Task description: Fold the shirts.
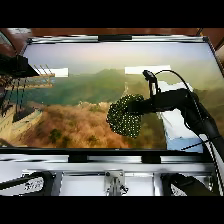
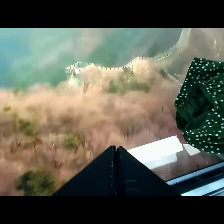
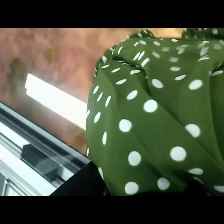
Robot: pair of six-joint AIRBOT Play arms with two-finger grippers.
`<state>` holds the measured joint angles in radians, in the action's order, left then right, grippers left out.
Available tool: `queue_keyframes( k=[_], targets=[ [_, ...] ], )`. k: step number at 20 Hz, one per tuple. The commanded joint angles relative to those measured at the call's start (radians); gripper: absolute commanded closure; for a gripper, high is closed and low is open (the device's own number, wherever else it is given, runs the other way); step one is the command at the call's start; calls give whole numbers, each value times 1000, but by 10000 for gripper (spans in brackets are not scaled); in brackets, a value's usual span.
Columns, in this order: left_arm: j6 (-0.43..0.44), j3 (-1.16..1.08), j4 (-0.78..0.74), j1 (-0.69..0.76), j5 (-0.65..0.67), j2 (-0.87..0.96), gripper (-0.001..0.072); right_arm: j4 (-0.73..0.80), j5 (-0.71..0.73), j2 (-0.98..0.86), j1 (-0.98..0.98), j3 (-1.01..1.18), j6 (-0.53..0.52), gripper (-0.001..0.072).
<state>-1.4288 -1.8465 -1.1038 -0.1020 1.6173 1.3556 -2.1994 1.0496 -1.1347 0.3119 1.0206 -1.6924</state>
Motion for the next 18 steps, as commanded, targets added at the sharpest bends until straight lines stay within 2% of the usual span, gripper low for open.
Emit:
queue_keyframes(
  k=[1,4,6,9,12,14,18],
  targets=[
    [-1,63,-3,-1,-21,-1,669,19,22,-13,3,-23,10,644],
    [-1,96,-3,-1,-22,0,669,14,20,-13,3,-23,38,644],
    [-1,97,0,-1,-29,0,669,-41,3,-12,3,-22,30,644],
    [-1,97,35,4,-48,0,669,-160,-106,6,3,17,-45,645],
    [3,97,42,30,-54,0,669,-131,-218,25,-31,179,-44,645],
    [4,97,42,48,-54,-2,669,-97,-179,25,-120,303,-18,645],
    [3,97,42,70,-53,-3,668,47,5,26,-394,416,15,645]
  ],
)
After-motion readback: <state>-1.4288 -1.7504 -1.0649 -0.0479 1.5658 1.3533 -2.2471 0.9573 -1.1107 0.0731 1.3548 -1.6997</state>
